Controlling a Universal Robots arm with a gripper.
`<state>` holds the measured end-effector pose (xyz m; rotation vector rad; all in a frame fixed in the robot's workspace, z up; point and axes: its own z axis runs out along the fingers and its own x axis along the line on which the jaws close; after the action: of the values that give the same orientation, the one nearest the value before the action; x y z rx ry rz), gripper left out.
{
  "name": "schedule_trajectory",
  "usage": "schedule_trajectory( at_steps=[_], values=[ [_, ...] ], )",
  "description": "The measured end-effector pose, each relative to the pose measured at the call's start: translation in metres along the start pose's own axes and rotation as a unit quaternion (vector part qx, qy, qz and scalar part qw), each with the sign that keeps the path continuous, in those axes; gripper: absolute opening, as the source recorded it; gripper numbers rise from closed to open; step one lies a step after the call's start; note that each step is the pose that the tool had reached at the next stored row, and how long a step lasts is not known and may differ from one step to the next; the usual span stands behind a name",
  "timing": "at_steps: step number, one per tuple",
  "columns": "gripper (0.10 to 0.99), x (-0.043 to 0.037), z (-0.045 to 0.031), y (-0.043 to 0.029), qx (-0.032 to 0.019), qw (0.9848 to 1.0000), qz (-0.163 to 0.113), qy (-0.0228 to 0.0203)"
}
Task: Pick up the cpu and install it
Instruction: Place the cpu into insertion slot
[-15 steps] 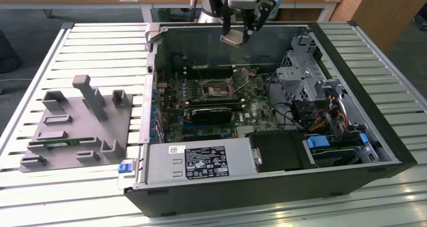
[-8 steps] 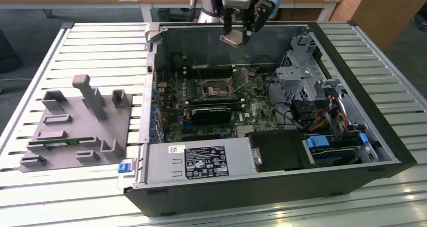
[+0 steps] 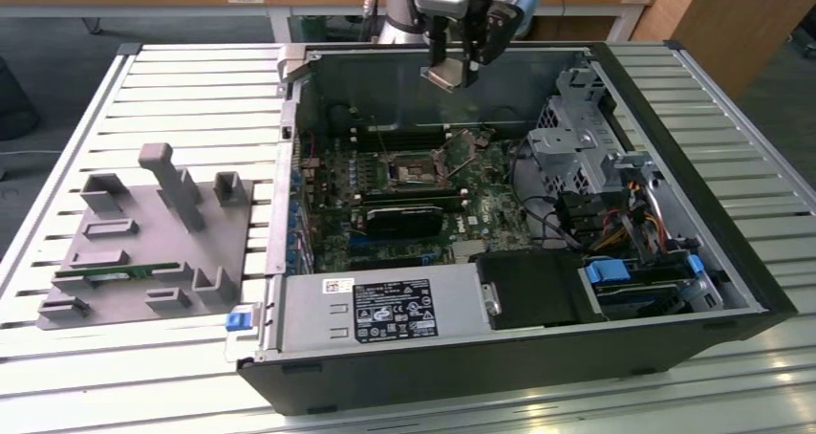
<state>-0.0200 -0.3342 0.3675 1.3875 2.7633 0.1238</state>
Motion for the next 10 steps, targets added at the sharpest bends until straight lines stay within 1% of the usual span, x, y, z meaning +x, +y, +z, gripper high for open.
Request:
schedule_trajectory(
  at_steps=[5,10],
  values=[
    [0.529,0.0002,0.0003,-0.0002,0.0002,0.9994,0.033,-0.0031],
    [0.529,0.0003,0.0006,-0.0002,0.0004,0.9978,0.066,-0.0061]
  ],
)
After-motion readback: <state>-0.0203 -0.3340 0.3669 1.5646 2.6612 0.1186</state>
